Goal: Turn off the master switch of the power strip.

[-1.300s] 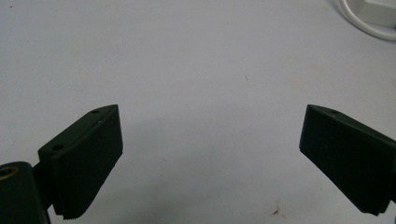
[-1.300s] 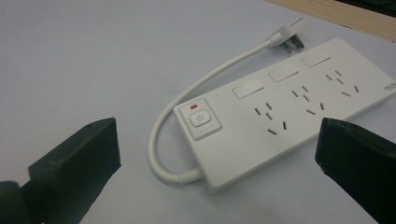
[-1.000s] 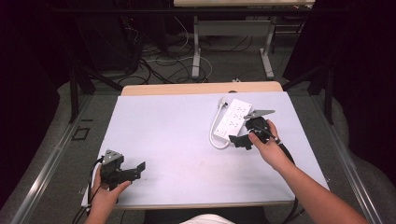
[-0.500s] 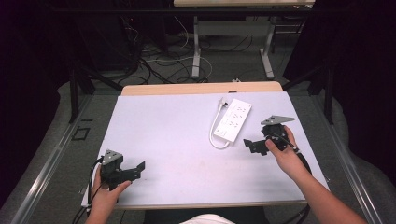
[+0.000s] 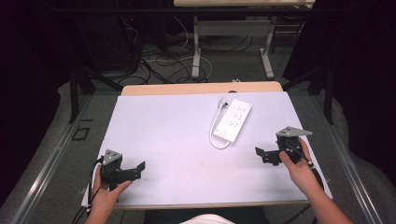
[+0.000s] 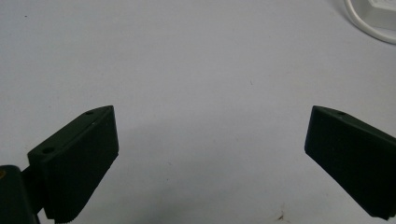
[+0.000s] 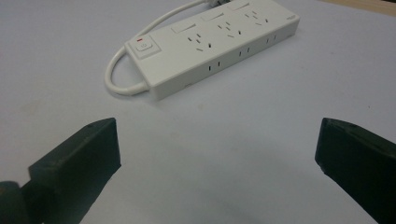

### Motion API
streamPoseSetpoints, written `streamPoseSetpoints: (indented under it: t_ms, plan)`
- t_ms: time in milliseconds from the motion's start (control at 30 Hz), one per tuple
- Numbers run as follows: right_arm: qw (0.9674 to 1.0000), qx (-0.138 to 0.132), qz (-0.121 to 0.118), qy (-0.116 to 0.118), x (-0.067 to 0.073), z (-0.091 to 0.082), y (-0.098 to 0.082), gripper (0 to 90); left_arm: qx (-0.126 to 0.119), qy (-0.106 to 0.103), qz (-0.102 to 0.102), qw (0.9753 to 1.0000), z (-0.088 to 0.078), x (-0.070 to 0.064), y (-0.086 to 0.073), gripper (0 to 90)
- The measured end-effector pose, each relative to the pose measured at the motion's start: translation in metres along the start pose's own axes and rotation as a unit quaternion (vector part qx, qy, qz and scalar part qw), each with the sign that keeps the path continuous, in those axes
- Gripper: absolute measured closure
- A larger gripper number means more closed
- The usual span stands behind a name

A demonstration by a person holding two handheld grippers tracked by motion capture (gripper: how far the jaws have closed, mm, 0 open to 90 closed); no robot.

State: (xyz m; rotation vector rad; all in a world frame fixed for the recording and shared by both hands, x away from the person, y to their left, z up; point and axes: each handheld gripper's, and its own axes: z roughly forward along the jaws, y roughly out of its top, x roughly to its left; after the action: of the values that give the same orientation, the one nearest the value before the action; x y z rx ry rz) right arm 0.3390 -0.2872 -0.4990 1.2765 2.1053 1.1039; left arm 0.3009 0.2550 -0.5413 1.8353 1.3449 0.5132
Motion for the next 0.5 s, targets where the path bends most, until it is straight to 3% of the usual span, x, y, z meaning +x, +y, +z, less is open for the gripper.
streamPoseSetpoints:
  t_ms: [233, 500]
  plan:
    - [0.9997, -0.01, 0.023, -0.008, -0.002, -0.007, -0.019, 0.0, -0.002, -0.001, 0.003, 1.0, 0.0, -0.001, 0.0, 0.5]
    - [0.9989, -0.015, 0.031, -0.032, -0.008, -0.011, -0.043, 0.7, -0.005, -0.004, 0.0, 1.0, 0.001, -0.002, -0.001, 0.4]
